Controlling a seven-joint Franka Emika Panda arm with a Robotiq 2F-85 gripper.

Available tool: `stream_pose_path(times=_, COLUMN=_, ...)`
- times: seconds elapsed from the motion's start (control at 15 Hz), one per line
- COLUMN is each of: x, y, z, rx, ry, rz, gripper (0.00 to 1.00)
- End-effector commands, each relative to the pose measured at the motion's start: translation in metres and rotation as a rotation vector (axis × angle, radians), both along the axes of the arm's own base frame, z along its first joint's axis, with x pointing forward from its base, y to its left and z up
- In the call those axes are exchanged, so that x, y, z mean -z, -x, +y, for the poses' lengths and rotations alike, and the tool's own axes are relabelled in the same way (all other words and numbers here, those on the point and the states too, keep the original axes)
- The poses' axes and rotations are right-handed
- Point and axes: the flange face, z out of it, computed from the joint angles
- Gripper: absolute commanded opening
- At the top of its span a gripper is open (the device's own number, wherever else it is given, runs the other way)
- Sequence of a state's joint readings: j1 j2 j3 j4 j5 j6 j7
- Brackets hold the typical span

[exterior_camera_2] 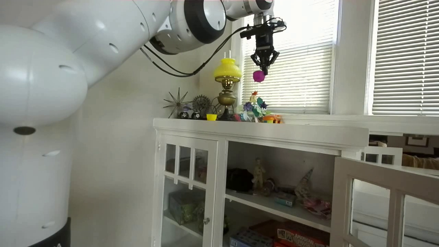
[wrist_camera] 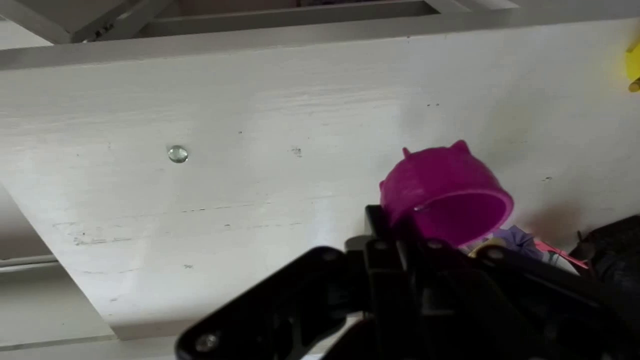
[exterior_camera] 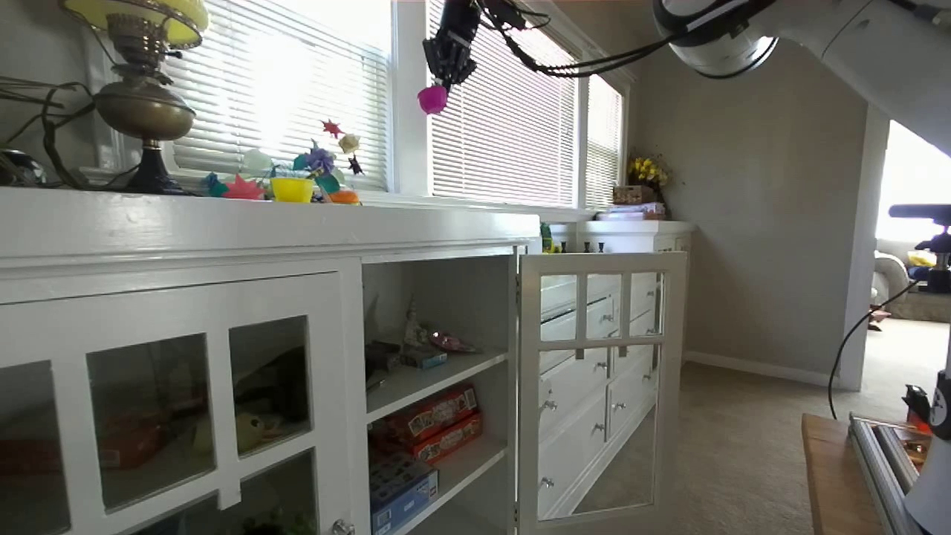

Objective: Move the pink bowl to the right

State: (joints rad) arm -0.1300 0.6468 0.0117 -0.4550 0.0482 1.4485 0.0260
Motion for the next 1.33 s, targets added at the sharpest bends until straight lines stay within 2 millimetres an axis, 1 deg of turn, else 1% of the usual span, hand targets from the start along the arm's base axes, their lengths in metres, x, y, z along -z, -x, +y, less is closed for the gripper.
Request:
stream_pose_path(times=0.0, x=0.003, y=0.001, z=-0.025, rx=0.075, ry=-0.006, rz=-0.001, gripper=0.02)
stream_pose_path(times=0.13, x=0.012, y=-0.001, z=-0.049, rx=0.133, ry=-0.005, rz=0.010, gripper=0.02)
stream_pose_path(times=0.27, x=0.026, y=-0.004, z=-0.074, rx=0.191, ry=-0.007, rz=0.023, gripper=0.02)
stream_pose_path(times=0.53, x=0.063, y=-0.014, z=-0.124, rx=0.282, ry=0.006, rz=0.044, gripper=0.02)
stream_pose_path(times=0.73, x=0.089, y=-0.023, z=-0.159, rx=0.350, ry=0.014, rz=0.028, gripper=0.02)
stream_pose_path(times=0.93, x=0.114, y=-0.026, z=-0.192, rx=0.429, ry=0.010, rz=0.025, gripper=0.02)
stream_pose_path(times=1.13, x=0.132, y=-0.025, z=-0.221, rx=0.501, ry=0.007, rz=0.020, gripper=0.02)
stream_pose_path(times=1.27, x=0.141, y=-0.023, z=-0.237, rx=0.538, ry=0.008, rz=0.012, gripper=0.02)
